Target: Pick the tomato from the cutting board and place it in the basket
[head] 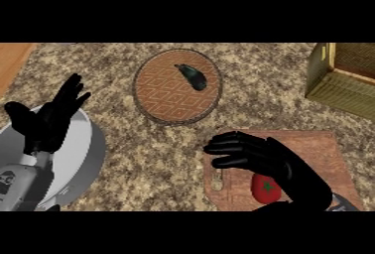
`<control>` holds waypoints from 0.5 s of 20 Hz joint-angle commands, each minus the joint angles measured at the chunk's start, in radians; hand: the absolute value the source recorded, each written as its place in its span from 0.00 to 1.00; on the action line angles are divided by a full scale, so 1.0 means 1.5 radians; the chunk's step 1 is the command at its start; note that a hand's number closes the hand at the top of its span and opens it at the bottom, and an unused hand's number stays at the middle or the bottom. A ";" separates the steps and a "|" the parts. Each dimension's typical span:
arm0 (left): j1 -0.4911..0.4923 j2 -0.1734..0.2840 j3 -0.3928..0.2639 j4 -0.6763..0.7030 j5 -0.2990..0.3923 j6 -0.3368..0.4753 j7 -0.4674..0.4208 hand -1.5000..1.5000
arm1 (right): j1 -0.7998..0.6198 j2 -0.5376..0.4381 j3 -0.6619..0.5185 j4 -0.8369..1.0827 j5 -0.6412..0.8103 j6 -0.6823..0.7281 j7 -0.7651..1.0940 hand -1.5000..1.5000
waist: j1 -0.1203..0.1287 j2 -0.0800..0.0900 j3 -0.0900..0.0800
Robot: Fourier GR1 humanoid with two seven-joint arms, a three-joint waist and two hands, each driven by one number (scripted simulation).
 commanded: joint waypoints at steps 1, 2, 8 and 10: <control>0.031 0.025 0.017 0.027 0.009 -0.017 0.034 0.50 | -0.019 -0.002 0.024 -0.119 0.025 -0.010 0.196 0.00 | -0.006 0.001 -0.007; 0.025 -0.008 -0.008 0.031 -0.011 0.006 0.027 0.50 | -0.033 0.009 0.045 -0.113 0.053 -0.018 0.237 0.00 | -0.006 0.002 -0.007; 0.044 0.020 0.018 0.028 0.008 -0.014 0.026 0.50 | -0.118 -0.170 -0.044 -0.178 0.108 0.080 0.443 0.00 | -0.019 -0.006 -0.011; 0.041 0.026 0.013 0.026 0.003 -0.021 0.031 0.50 | -0.149 -0.225 -0.067 -0.161 0.144 0.116 0.492 0.00 | -0.016 -0.003 -0.011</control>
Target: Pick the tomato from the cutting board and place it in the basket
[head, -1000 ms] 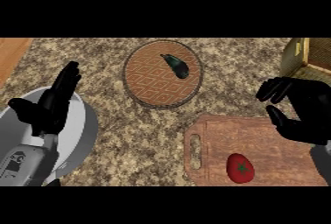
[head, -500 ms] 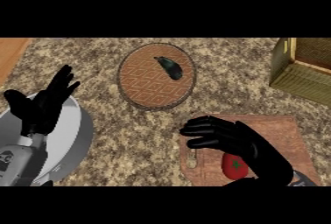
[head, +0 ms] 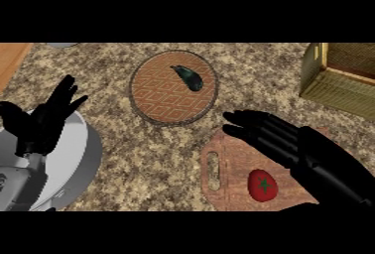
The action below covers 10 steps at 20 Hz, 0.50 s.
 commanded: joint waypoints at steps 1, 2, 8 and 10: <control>0.029 0.017 0.008 0.027 -0.004 -0.003 0.013 0.50 | -0.072 -0.094 -0.064 -0.027 0.034 0.059 0.155 0.00 | 0.001 0.003 -0.006; 0.012 0.014 0.008 0.017 0.002 0.000 0.031 0.50 | -0.094 -0.094 -0.071 -0.026 0.014 0.077 0.206 0.00 | 0.005 0.005 -0.006; 0.023 -0.006 -0.003 0.034 -0.015 -0.001 0.006 0.50 | -0.186 -0.167 -0.139 0.024 -0.224 0.250 0.302 0.00 | 0.013 0.012 -0.004; 0.023 -0.001 -0.001 0.018 -0.014 0.005 0.025 0.50 | -0.174 -0.199 -0.152 0.034 -0.301 0.302 0.307 0.00 | 0.010 0.011 -0.003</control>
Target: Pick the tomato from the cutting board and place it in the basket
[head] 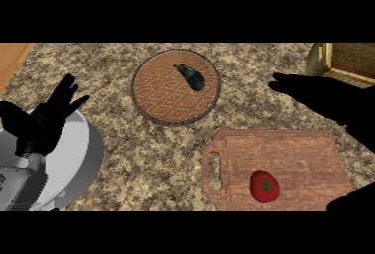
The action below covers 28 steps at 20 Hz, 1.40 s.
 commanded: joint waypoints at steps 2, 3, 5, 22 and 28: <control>0.024 -0.003 0.002 0.043 -0.008 -0.005 0.007 0.50 | -0.041 -0.066 -0.072 0.027 -0.205 0.109 0.068 0.00 | -0.001 0.005 -0.003; 0.021 0.018 0.018 0.026 0.002 -0.007 0.033 0.50 | -0.047 -0.093 -0.094 0.047 -0.235 0.134 0.065 0.00 | 0.002 0.005 -0.003; 0.006 0.011 0.014 0.036 -0.013 -0.005 0.033 0.50 | -0.014 -0.093 -0.099 0.023 -0.275 0.132 0.074 0.00 | -0.002 0.006 -0.002; 0.012 -0.022 0.036 0.072 -0.038 -0.031 0.001 0.50 | 0.292 0.116 -0.254 -0.054 -0.069 0.172 -0.155 0.00 | 0.007 0.011 0.000; -0.003 -0.008 0.047 0.044 -0.036 -0.043 0.040 0.50 | 0.341 0.212 -0.223 0.017 0.147 0.168 -0.331 0.00 | 0.012 0.011 0.000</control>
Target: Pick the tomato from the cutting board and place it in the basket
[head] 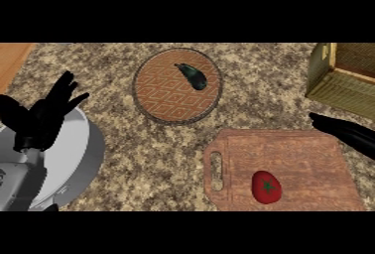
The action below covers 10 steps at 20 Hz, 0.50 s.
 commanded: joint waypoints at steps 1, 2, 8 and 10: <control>0.033 -0.018 -0.006 0.047 -0.024 0.007 -0.016 0.50 | 0.040 0.078 0.041 0.031 0.136 -0.031 -0.102 0.00 | 0.003 0.005 -0.005; 0.060 -0.005 0.000 0.029 -0.014 -0.014 -0.025 0.50 | 0.079 0.107 0.081 -0.006 0.162 -0.053 -0.095 0.00 | 0.004 0.003 -0.005; 0.016 -0.013 0.006 0.016 -0.030 0.011 0.030 0.50 | 0.042 0.152 0.167 0.125 0.297 -0.124 -0.176 0.00 | 0.007 0.004 -0.005; 0.030 -0.022 -0.006 0.029 -0.045 0.005 0.009 0.50 | 0.050 0.142 0.196 0.126 0.336 -0.126 -0.165 0.00 | 0.005 0.004 -0.006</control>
